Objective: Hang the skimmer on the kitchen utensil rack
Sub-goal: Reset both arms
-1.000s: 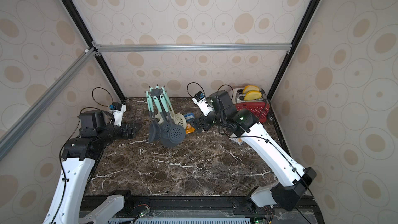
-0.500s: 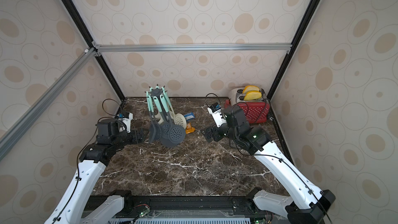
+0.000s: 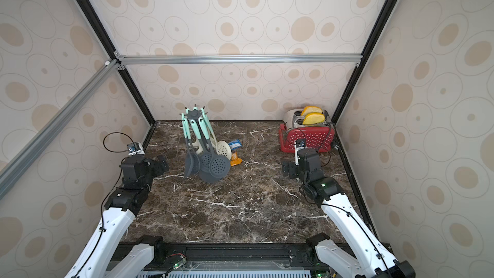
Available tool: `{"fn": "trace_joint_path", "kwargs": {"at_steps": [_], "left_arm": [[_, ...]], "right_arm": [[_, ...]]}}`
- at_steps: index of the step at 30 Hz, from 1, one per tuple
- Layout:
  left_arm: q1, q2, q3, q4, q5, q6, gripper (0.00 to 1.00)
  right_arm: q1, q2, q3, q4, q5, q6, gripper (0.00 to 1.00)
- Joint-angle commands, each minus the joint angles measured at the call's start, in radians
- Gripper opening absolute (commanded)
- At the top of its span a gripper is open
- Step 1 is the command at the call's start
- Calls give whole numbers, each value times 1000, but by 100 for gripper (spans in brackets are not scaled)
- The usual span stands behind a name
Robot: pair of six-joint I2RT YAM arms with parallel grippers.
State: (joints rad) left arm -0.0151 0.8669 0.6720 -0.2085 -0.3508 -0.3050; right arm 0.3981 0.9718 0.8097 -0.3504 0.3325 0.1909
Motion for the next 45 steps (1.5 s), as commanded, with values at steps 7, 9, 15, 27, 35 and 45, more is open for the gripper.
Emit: {"fn": "trace_joint_path", "kwargs": {"at_steps": [7,9,15,27,35,45], "left_arm": [[43,104,-156,379,-70,194,99],[44,129,-195,477,-32,232,99],[50,292,-232,729,49,261,99],[73,515,-145,908,202,313,99],[77,374,-244,839,176,261,99],[79,457,-328,988,256,210,99]], "right_arm": [[-165,139,-171,386,90,-237,100],[-189,178,-205,474,62,-250,100],[-253,303,-229,618,-26,-262,100],[-329,415,-338,931,-189,-252,99],[-344,479,-366,1031,-219,-254,99],[-344,561,-405,1165,-212,-254,99]]}}
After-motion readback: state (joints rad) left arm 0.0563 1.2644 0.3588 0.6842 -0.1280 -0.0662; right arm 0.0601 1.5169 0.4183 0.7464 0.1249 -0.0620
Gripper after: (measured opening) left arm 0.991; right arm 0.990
